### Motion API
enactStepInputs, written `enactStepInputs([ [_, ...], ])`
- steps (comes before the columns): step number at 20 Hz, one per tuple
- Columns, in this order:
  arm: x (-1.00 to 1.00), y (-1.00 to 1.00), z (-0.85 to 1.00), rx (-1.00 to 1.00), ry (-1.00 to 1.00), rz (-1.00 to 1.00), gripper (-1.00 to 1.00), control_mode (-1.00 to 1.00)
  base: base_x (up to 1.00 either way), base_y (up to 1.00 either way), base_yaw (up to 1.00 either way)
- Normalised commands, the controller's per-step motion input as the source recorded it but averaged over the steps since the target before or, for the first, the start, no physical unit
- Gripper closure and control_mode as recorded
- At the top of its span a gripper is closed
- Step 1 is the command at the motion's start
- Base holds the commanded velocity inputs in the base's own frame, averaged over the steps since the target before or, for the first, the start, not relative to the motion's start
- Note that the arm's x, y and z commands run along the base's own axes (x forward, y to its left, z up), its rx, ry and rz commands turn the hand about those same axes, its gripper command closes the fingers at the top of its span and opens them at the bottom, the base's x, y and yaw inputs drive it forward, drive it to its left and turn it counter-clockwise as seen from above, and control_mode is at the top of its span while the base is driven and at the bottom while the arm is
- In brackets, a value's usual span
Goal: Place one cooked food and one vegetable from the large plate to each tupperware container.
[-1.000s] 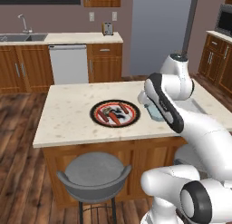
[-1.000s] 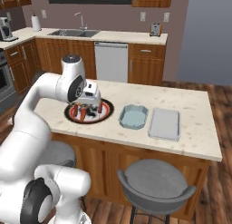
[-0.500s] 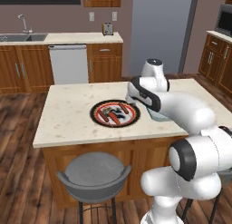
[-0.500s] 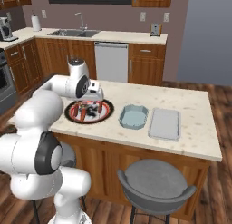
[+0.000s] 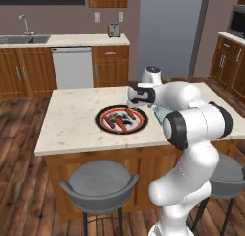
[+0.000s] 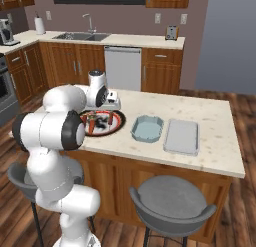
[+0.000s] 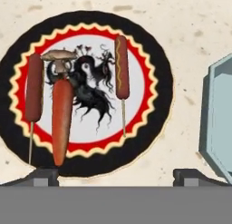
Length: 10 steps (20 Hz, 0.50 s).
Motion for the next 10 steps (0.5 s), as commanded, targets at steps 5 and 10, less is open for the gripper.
enactStepInputs([
  [5,0.62,0.16,-0.53,-0.06,0.0,0.0,-1.0,-1.0,0.0,0.0,0.0],
  [10,0.57,0.14,-0.55,-0.03,0.0,0.0,-1.0,-1.0,0.0,0.0,0.0],
])
